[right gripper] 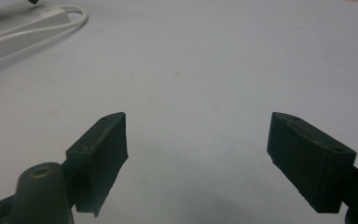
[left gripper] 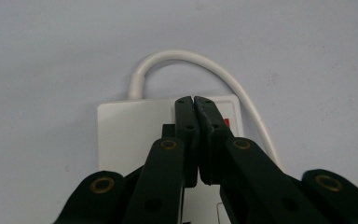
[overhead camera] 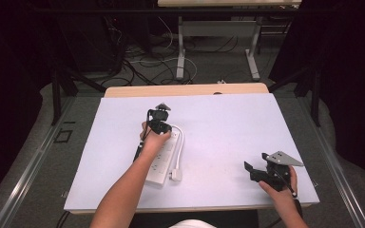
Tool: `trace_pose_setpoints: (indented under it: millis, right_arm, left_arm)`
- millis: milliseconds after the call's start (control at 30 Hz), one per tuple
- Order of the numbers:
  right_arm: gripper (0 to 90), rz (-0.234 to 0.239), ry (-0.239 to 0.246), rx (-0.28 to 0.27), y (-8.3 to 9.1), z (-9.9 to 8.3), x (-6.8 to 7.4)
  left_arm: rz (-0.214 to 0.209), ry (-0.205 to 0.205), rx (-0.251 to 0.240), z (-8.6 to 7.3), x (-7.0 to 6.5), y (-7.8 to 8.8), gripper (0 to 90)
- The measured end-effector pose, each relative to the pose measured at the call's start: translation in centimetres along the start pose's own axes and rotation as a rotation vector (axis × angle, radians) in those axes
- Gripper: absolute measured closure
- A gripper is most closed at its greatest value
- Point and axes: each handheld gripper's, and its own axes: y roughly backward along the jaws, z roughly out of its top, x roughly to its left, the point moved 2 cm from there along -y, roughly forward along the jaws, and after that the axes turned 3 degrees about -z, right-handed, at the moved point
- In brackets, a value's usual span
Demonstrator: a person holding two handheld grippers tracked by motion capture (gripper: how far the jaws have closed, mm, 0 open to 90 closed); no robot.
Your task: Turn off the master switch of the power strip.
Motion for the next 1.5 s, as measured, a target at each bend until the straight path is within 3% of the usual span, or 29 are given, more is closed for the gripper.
trace_pose_setpoints:
  millis: [167, 500, 1100, 1500]
  right_arm:
    - [19.3, 0.001, -0.006, 0.001, 0.0, 0.0, 0.0]
    - [19.3, -0.001, -0.006, -0.006, 0.0, 0.0, 0.0]
    - [19.3, -0.004, 0.003, -0.008, 0.0, 0.1, -0.1]
    - [19.3, -0.004, 0.003, -0.007, 0.0, 0.1, -0.1]
  left_arm:
    - [-0.005, 0.017, -0.009, 0.0, 0.3, 0.3, 87.5]
    - [-0.016, 0.01, -0.015, -0.1, 0.6, 1.0, 84.3]
    - [-0.029, 0.04, -0.059, -0.5, 1.4, 2.6, 71.5]
    - [-0.065, 0.056, -0.077, -0.9, 1.7, 3.2, 62.9]
